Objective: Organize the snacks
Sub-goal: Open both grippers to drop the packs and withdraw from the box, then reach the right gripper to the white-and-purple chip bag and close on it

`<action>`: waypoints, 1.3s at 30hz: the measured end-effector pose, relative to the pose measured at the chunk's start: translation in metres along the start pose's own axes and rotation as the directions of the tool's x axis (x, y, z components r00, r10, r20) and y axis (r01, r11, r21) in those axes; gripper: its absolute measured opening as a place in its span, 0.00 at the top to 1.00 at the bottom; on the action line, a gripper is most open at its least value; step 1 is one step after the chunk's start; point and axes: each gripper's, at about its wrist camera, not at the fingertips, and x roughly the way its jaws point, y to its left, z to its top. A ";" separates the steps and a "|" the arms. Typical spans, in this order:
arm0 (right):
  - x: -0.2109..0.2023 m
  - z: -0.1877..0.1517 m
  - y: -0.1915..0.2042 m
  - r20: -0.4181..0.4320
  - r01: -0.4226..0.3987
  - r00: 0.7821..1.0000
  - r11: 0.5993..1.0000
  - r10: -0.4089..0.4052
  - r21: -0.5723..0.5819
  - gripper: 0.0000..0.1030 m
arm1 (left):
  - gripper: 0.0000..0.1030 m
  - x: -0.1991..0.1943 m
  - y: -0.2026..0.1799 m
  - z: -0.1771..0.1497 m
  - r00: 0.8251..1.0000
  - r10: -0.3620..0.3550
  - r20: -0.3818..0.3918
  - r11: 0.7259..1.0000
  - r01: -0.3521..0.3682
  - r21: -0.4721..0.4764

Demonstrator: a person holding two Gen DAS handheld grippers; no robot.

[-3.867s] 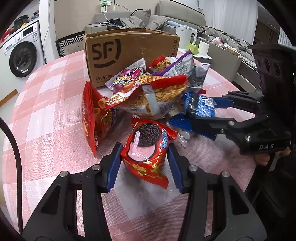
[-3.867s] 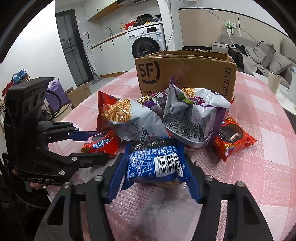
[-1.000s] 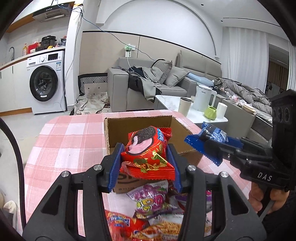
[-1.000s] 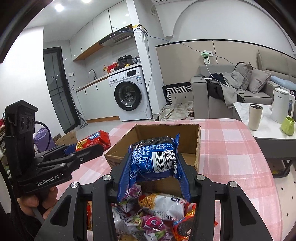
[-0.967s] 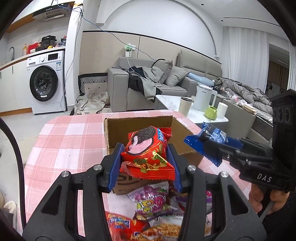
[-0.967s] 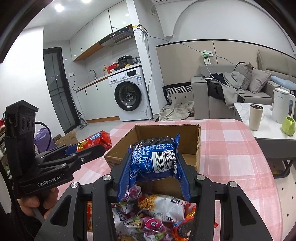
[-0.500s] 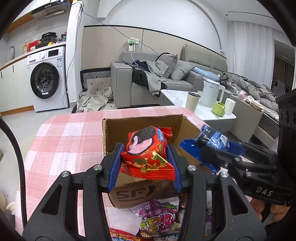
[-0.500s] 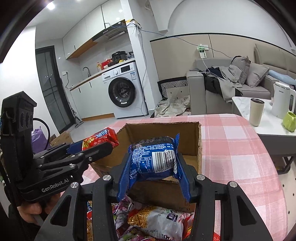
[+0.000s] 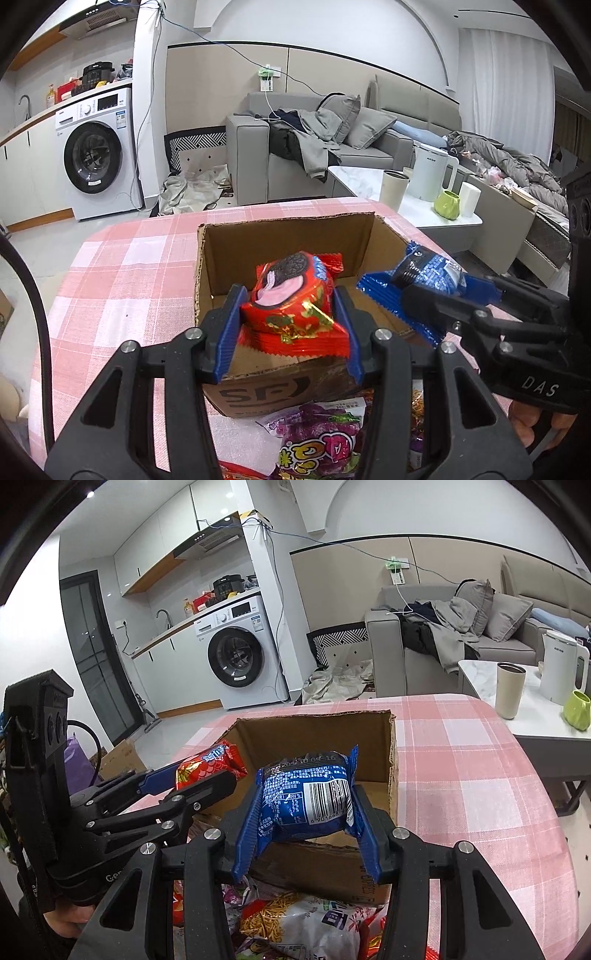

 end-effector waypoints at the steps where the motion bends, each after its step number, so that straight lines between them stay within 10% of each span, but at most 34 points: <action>1: 0.001 0.001 0.000 -0.001 -0.003 1.000 1.000 0.003 -0.002 0.54 | 0.57 -0.002 0.000 -0.002 1.000 -0.001 0.004 1.000 0.001 -0.005; 4: -0.004 0.002 0.000 0.016 -0.007 1.000 1.000 0.007 -0.011 0.48 | 0.46 -0.009 0.006 -0.002 0.999 -0.033 0.010 0.999 0.033 -0.024; 6: -0.008 0.003 0.000 0.017 0.000 1.000 1.000 0.000 -0.014 0.45 | 0.21 -0.019 0.010 -0.002 0.998 -0.045 0.033 0.998 0.046 -0.038; 10: -0.023 -0.002 -0.003 0.017 -0.025 1.000 0.999 0.025 -0.020 0.11 | 0.02 -0.044 0.020 -0.008 0.998 -0.040 0.058 0.998 0.043 -0.044; 12: -0.034 -0.005 -0.005 0.034 -0.027 0.999 0.999 0.028 -0.020 0.00 | 0.01 -0.056 0.024 -0.014 0.998 -0.023 0.060 0.999 0.025 -0.042; 39: -0.084 -0.060 0.000 -0.060 -0.008 0.998 0.999 0.005 -0.042 0.00 | 0.01 -0.159 0.032 -0.095 1.000 0.004 0.019 1.000 -0.004 -0.016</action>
